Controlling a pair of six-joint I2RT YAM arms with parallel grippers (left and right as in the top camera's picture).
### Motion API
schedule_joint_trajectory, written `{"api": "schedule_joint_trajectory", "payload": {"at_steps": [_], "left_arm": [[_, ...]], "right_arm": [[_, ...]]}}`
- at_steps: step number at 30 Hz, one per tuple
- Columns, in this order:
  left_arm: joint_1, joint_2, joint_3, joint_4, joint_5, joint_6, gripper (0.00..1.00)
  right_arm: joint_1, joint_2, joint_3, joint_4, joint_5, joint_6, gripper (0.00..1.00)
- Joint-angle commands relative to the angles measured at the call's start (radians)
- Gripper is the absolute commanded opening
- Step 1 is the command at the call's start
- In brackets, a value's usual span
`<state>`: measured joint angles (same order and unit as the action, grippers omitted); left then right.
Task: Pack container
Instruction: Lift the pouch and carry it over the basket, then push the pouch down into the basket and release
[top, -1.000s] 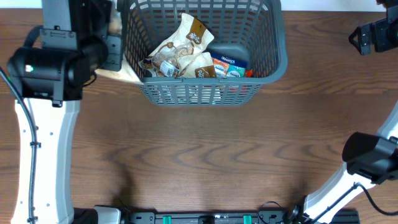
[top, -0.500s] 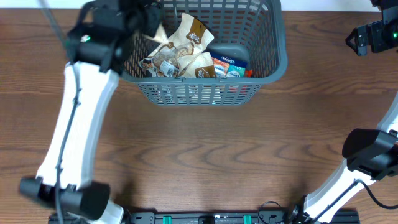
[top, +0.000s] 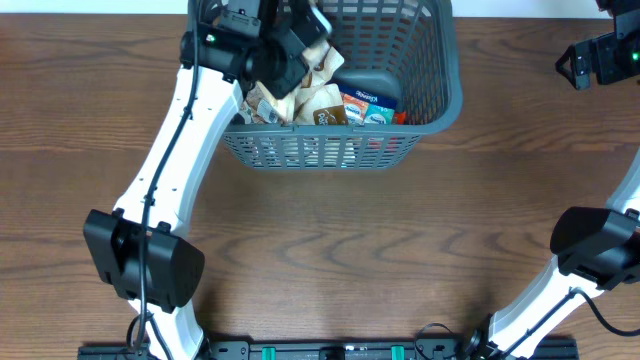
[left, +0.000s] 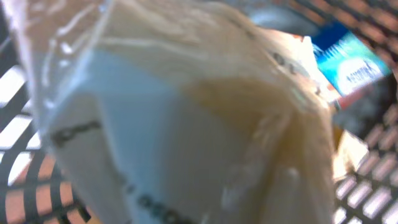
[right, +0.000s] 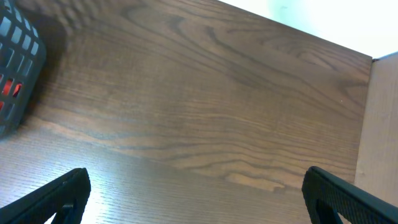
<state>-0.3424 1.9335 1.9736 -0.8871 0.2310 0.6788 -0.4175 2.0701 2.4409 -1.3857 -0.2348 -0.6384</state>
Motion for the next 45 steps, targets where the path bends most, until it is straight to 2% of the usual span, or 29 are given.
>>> {"api": "schedule_joint_trajectory", "payload": {"at_steps": [1,2,12,15,20,24,34,35,37,43,45], "left_arm": [[-0.006,-0.031,0.027,0.003,0.050,0.282,0.06],[-0.011,-0.031,0.027,0.008,0.051,0.311,0.06],[-0.145,0.013,0.027,0.201,0.050,0.317,0.06],[-0.178,0.052,0.027,0.231,0.050,0.352,0.06],[-0.217,0.103,0.027,0.233,0.050,0.367,0.06],[-0.220,0.107,0.027,0.208,0.050,0.425,0.06],[-0.217,0.108,0.027,0.183,0.049,0.446,0.07],[-0.217,0.108,0.027,0.184,0.049,0.446,0.16],[-0.217,0.108,0.027,0.186,0.049,0.434,0.99],[-0.217,0.107,0.027,0.182,0.039,0.387,0.99],[-0.216,0.107,0.027,0.192,0.008,0.314,0.99]], "right_arm": [[-0.003,0.006,-0.003,0.001,-0.009,0.017,0.99],[-0.003,0.006,-0.003,0.001,-0.009,0.017,0.99],[-0.003,0.006,-0.003,-0.003,-0.009,0.017,0.99],[-0.003,0.006,-0.003,-0.006,-0.009,0.017,0.99],[-0.003,0.006,-0.003,-0.007,-0.009,0.017,0.99],[-0.003,0.006,-0.003,-0.011,-0.009,0.017,0.99],[-0.003,0.006,-0.003,-0.011,-0.009,0.017,0.99],[-0.003,0.006,-0.003,-0.011,-0.009,0.017,0.99],[-0.003,0.006,-0.003,-0.014,-0.009,0.017,0.99],[-0.003,0.006,-0.003,-0.021,-0.009,0.017,0.99],[-0.003,0.006,-0.003,-0.021,-0.009,0.017,0.99]]}}
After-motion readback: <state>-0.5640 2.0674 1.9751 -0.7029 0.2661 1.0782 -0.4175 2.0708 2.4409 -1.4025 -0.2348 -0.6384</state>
